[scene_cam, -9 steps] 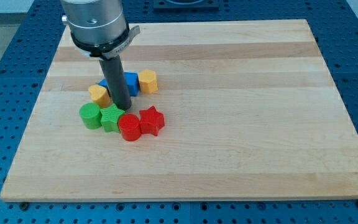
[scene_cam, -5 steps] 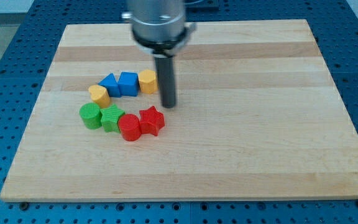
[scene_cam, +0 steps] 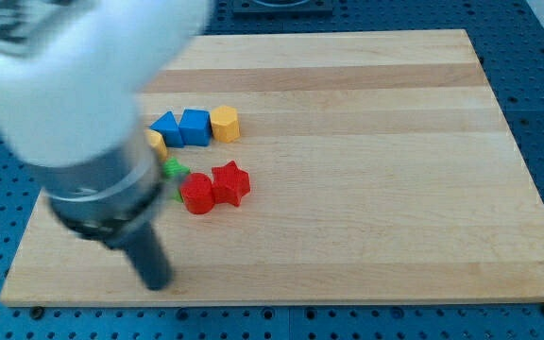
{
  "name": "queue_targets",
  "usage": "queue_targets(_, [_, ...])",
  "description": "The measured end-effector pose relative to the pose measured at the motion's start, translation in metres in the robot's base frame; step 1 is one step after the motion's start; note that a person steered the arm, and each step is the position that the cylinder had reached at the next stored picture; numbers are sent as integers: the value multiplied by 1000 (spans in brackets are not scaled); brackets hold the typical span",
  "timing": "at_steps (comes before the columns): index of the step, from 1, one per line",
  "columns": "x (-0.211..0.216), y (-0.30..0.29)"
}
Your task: Touch the bottom of green circle
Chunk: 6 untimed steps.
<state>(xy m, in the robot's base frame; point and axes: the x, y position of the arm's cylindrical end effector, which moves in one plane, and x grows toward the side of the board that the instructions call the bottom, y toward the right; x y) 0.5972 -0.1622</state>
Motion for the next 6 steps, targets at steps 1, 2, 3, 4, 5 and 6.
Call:
queue_targets(1, [-46, -44])
queue_targets(2, [-64, -66])
queue_targets(3, [-79, -66])
queue_targets(4, [-75, -47])
queue_targets(5, [-75, -39])
queue_targets(6, [-75, -38])
